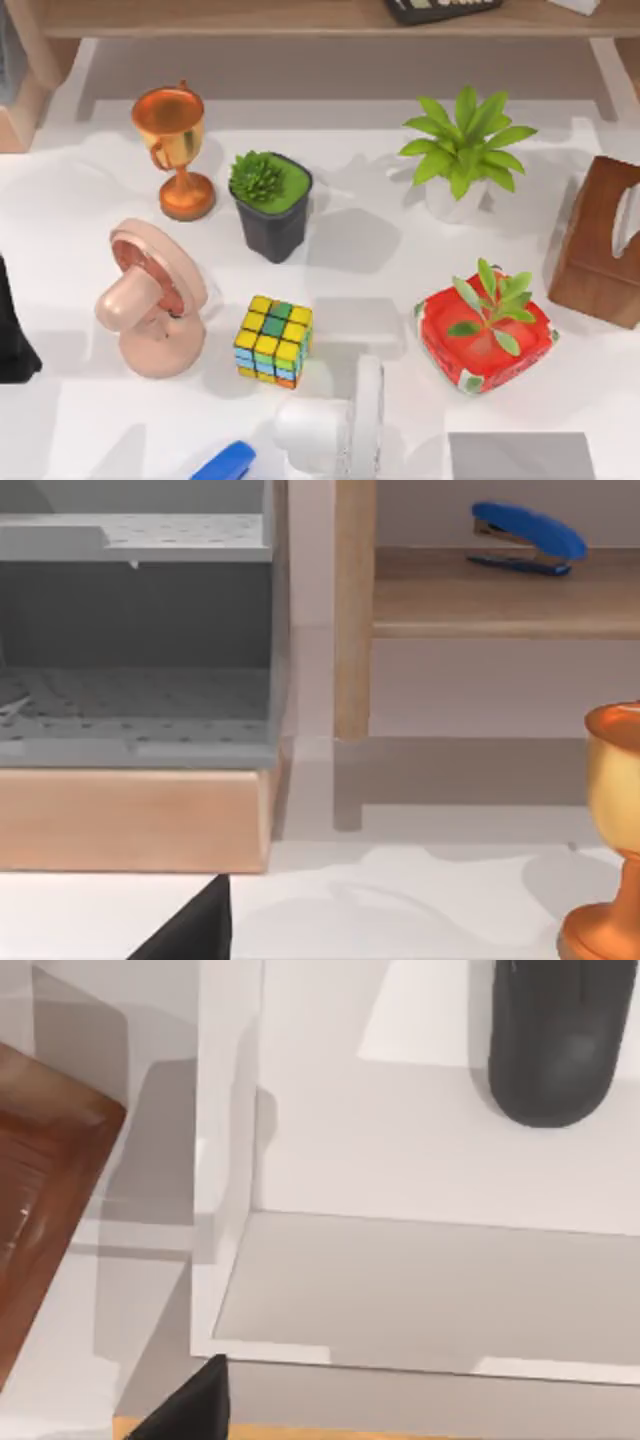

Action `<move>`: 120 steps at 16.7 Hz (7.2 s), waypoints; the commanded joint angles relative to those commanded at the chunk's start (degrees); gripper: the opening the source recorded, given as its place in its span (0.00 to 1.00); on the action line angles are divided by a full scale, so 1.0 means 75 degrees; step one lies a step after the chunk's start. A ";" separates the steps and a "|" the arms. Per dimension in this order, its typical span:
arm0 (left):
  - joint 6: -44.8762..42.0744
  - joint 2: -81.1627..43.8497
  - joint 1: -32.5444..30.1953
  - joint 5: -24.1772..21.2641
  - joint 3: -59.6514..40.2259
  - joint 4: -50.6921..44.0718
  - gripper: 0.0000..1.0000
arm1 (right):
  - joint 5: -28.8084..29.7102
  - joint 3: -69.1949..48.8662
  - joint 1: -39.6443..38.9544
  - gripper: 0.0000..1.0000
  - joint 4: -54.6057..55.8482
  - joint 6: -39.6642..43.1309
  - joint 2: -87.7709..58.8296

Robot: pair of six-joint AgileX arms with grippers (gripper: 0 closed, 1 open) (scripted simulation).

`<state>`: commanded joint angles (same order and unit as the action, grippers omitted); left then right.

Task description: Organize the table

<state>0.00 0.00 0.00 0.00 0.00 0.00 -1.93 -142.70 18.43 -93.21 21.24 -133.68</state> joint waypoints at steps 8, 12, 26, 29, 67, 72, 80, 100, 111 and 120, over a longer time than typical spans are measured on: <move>0.0000 0.0000 0.0000 0.0000 0.0000 0.0000 1.00 | 0.0011 0.0715 0.0436 1.00 0.2478 0.0394 -0.1862; 0.0000 0.0000 0.0000 0.0000 0.0000 0.0000 1.00 | 0.0004 0.0712 0.0385 1.00 0.2779 0.0368 -0.2153; 0.0000 0.0000 0.0000 0.0000 0.0000 0.0000 1.00 | 0.0004 0.0712 0.0385 0.10 0.2779 0.0368 -0.2153; 0.0000 0.0000 0.0000 0.0000 0.0000 0.0000 1.00 | 0.0004 0.0712 0.0385 0.00 0.2779 0.0368 -0.2153; 0.0000 0.0000 0.0000 0.0000 0.0000 0.0000 1.00 | 0.0877 1.2015 -0.7468 0.00 0.4348 -0.8036 0.7161; 0.0000 0.0000 0.0000 0.0000 0.0000 0.0000 1.00 | 0.0855 1.3330 -0.8759 0.00 0.5671 -0.9072 0.7267; 0.0000 0.0000 0.0000 0.0000 0.0000 0.0000 1.00 | 0.0839 1.3670 -0.9143 0.00 0.6151 -0.9363 0.7231; 0.0000 0.0000 0.0000 0.0000 0.0000 0.0000 1.00 | 0.0901 1.3383 -0.9141 0.00 0.6333 -0.9358 0.7559; 0.0000 0.0000 0.0000 0.0000 0.0000 0.0000 1.00 | 0.0864 1.3676 -0.9124 0.00 0.6547 -0.9348 0.7228; 0.0000 0.0000 0.0000 0.0000 0.0000 0.0000 1.00 | 0.0838 1.3861 -0.9124 0.15 0.6527 -0.9346 0.7047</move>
<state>0.00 0.00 0.00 0.00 0.00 0.00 4.35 -38.74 -50.00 -44.26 -48.86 -80.82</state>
